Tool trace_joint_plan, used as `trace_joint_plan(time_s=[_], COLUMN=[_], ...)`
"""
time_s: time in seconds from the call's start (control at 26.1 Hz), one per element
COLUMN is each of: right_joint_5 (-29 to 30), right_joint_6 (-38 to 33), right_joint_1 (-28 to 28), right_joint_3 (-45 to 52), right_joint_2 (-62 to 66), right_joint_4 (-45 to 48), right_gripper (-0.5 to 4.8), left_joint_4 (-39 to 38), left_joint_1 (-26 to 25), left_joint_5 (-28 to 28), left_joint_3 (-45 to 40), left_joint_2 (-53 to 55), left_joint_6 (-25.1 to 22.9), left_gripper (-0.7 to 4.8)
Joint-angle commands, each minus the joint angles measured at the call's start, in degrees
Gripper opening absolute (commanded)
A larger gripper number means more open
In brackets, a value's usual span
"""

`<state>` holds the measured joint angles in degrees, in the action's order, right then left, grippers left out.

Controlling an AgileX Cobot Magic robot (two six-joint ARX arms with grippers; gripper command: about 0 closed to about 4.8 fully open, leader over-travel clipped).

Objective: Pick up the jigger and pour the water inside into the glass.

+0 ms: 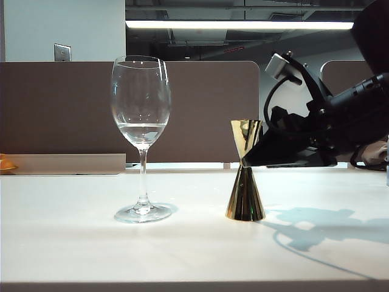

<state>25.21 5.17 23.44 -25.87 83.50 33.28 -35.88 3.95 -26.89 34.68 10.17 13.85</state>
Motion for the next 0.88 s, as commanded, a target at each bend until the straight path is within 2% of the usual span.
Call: trace_joint_plan(time_s=[0.04,0.65,0.77,0.88], right_joint_5=[0.46,3.39,3.39,3.17], right_joint_6=[-0.83,-2.43,-2.4,-2.38], right_joint_1=[0.02,0.15,0.68,1.11], right_joint_3=[-0.52,-4.85,-4.9,-4.92], right_joint_2=[0.28,4.92,5.62,5.99], right_joint_4=[1.68,1.29,1.51,1.73], right_gripper=[3.1,3.04,2.63,2.63], left_joint_4=[0.33,0.33,0.33,0.28], left_joint_1=[-0.02,-0.02,-0.02,-0.02], left_joint_5=[-0.09,0.09,0.11,0.11], left_joint_3=[0.22,0.22,0.22,0.22], left_joint_2=[0.0,0.0,0.0,0.0], left_joint_6=[0.09,0.07,0.07,0.07], left_gripper=[0.25,0.26,0.26,0.25])
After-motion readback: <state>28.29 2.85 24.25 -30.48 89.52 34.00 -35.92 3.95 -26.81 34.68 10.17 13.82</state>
